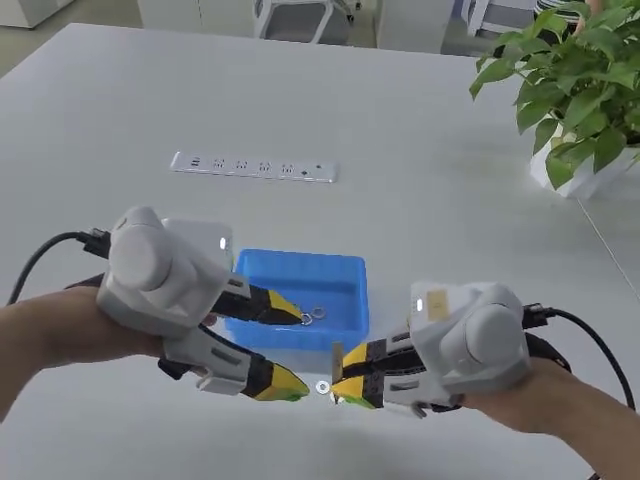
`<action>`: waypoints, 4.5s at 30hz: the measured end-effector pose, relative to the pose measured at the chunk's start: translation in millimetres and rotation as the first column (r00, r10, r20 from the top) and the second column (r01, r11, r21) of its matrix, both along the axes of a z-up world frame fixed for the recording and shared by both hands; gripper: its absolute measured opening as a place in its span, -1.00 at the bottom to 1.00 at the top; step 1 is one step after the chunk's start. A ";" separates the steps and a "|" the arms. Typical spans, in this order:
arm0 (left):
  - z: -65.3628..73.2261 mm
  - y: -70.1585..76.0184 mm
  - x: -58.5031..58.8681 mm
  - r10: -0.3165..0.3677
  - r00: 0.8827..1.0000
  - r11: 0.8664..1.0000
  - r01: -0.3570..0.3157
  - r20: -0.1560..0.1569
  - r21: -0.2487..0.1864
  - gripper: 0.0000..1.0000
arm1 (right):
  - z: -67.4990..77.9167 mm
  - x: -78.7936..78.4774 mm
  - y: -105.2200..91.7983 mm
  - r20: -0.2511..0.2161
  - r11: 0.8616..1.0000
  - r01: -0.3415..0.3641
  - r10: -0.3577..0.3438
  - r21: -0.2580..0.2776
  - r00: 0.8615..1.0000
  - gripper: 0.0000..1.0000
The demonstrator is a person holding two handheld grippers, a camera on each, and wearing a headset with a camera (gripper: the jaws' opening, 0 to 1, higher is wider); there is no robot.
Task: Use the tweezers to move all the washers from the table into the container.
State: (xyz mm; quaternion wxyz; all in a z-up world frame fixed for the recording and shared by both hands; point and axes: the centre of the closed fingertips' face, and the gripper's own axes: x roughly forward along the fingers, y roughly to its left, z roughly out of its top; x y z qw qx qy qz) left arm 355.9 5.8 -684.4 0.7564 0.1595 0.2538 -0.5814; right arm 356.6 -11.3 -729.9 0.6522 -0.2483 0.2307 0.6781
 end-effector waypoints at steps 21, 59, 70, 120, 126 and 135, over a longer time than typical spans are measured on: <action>1.6 31.5 -1.4 0.093 0.996 0.996 -0.093 -0.011 -0.016 0.36 | 41.9 18.0 5.4 0.045 1.000 -0.006 0.005 0.016 0.999 -0.86; 5.5 62.3 8.0 0.183 0.983 0.982 -0.184 -0.018 -0.036 0.41 | 20.6 86.2 26.5 0.091 0.999 -0.012 0.008 0.036 0.996 -0.85; 7.1 69.6 10.0 0.208 0.978 0.977 -0.209 -0.021 -0.042 0.43 | 0.4 96.0 35.4 0.069 0.999 -0.009 0.006 0.049 0.998 -0.85; 1.3 21.0 81.2 0.104 0.991 0.995 -0.103 0.081 -0.009 -0.58 | -24.4 94.2 40.3 0.048 0.997 -0.059 0.057 0.040 0.997 -0.85; -1.4 12.3 84.8 0.075 0.993 0.997 -0.075 0.090 -0.001 -0.69 | -24.1 93.8 38.8 0.052 0.997 -0.066 0.064 0.038 0.997 -0.85; -2.6 1.7 88.7 0.038 0.994 0.999 -0.038 0.100 0.001 -0.78 | -24.0 92.8 37.0 0.058 0.997 -0.071 0.069 0.034 0.996 -0.85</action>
